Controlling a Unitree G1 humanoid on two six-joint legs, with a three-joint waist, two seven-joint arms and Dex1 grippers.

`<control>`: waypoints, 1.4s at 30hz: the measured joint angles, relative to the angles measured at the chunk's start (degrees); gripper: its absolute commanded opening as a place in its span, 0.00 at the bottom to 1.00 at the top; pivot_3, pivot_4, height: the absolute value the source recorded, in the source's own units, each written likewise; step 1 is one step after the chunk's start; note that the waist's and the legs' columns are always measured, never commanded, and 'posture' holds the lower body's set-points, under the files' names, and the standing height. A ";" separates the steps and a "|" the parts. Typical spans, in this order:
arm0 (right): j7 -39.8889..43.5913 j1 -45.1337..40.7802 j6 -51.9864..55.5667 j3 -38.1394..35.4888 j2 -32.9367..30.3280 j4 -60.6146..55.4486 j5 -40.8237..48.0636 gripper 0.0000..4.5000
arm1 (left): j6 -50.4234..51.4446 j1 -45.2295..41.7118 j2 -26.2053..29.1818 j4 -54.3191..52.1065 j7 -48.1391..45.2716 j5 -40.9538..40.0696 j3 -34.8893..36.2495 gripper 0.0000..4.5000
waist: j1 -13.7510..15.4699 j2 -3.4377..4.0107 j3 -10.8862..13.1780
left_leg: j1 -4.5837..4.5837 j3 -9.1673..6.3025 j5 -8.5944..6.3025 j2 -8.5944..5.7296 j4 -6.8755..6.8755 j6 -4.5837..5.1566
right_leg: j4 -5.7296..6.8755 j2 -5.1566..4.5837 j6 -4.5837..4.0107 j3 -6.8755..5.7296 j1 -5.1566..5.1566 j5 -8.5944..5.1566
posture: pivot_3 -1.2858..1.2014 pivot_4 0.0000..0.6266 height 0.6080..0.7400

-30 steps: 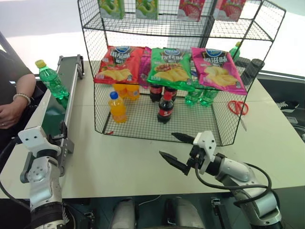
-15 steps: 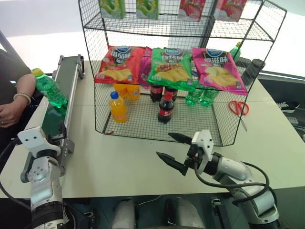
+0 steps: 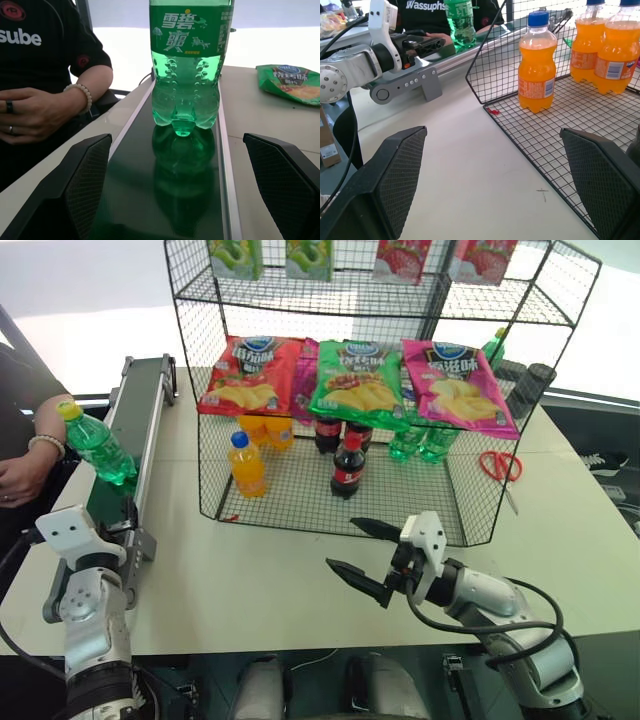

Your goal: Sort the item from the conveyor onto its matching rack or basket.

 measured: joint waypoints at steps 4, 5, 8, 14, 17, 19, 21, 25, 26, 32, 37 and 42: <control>0.00 0.02 -0.01 0.41 0.12 0.00 -0.04 0.99 | -0.11 0.00 0.00 0.00 0.35 0.05 0.00 1.00 | -0.01 0.00 0.00 | 0.00 0.00 0.00 0.00 0.00 0.00 | 0.00 0.00 0.00 0.00 0.00 0.00 | 0.52 0.24 1.00; 0.01 0.07 -0.07 0.51 0.14 0.00 -0.08 0.99 | -0.13 -0.02 0.00 0.00 0.41 0.06 0.00 1.00 | 0.00 0.00 0.00 | 0.00 0.00 0.00 0.00 0.00 0.00 | 0.00 -0.01 0.00 0.00 -0.01 0.00 | 0.52 0.24 1.00; 0.32 0.43 -0.76 0.84 0.19 0.03 -0.21 0.99 | -0.20 -0.20 0.01 0.00 0.51 0.12 0.00 1.00 | 0.01 0.00 0.00 | -0.01 0.00 0.00 0.00 0.00 0.00 | -0.01 -0.01 0.00 0.00 -0.01 0.00 | 0.52 0.24 1.00; 0.87 1.29 -2.03 0.90 0.20 0.55 -0.25 0.99 | -0.45 -0.50 0.04 0.00 1.44 0.76 0.00 1.00 | 0.00 -0.01 0.01 | -0.01 0.00 0.00 0.00 0.00 0.00 | -0.03 -0.01 0.00 -0.01 -0.01 0.00 | 0.52 0.24 1.00; 1.13 1.31 -2.12 0.95 0.20 0.59 -0.23 0.99 | -0.48 -0.58 0.07 0.00 1.53 0.80 0.00 1.00 | -0.01 -0.01 0.01 | -0.01 0.00 0.00 0.00 0.00 0.00 | -0.02 -0.01 0.00 -0.01 -0.01 0.00 | 0.52 0.24 1.00; 1.33 1.11 -2.11 0.96 0.20 0.80 -0.22 0.99 | -0.49 -0.66 0.11 0.00 1.57 0.81 0.00 1.00 | -0.01 -0.01 0.01 | -0.01 0.00 0.00 0.00 0.00 0.00 | -0.03 -0.02 0.00 -0.01 -0.01 0.00 | 0.52 0.24 1.00; 1.54 0.70 -2.10 0.95 0.21 1.32 -0.20 0.99 | -0.49 -0.77 0.14 0.00 1.60 0.81 0.00 1.00 | 0.00 -0.01 0.01 | -0.01 0.00 0.00 0.00 0.00 0.00 | -0.03 -0.02 0.00 -0.01 -0.01 0.00 | 0.52 0.24 1.00; 1.63 -0.22 -2.06 0.96 0.32 1.98 -0.20 0.99 | -0.49 -1.16 0.13 0.00 1.54 0.77 0.00 1.00 | 0.00 0.00 0.02 | -0.02 0.00 0.00 0.00 -0.01 0.00 | -0.03 -0.02 0.00 -0.01 -0.02 0.00 | 0.52 0.24 1.00; 1.63 -0.42 -2.06 0.97 0.35 2.04 -0.19 1.00 | -0.49 -1.25 0.13 0.00 1.53 0.77 0.00 0.89 | 0.00 -0.01 0.02 | -0.02 0.00 0.00 0.00 -0.01 0.00 | -0.03 -0.02 0.00 -0.01 -0.01 0.00 | 0.52 0.24 1.00; 1.65 -0.67 -2.05 1.06 0.38 2.19 -0.19 1.00 | -0.53 -1.21 0.17 -0.04 1.55 1.08 0.08 0.61 | 0.08 -0.01 0.02 | -0.03 -0.01 0.00 -0.01 -0.01 0.00 | -0.03 -0.03 0.00 -0.04 -0.01 0.00 | 0.52 0.24 1.00; 1.64 -0.78 -2.27 0.56 0.17 2.20 -0.27 1.00 | 0.16 0.26 2.65 -3.48 -3.57 0.33 -0.82 0.61 | 0.06 -0.28 0.19 | -0.11 -0.04 0.00 0.01 -0.01 0.00 | -0.03 -0.03 -0.01 -0.05 -0.09 0.00 | 0.52 0.24 1.00; 2.22 -1.67 -2.54 -0.18 -0.46 2.21 -0.18 1.00 | 4.20 1.22 8.51 -15.29 -15.45 -4.99 -5.34 0.61 | 0.02 -0.26 0.32 | -0.13 -0.01 -0.01 -0.04 -0.01 -0.01 | -0.18 -0.11 -0.01 -0.05 -0.03 0.00 | 0.52 0.24 1.00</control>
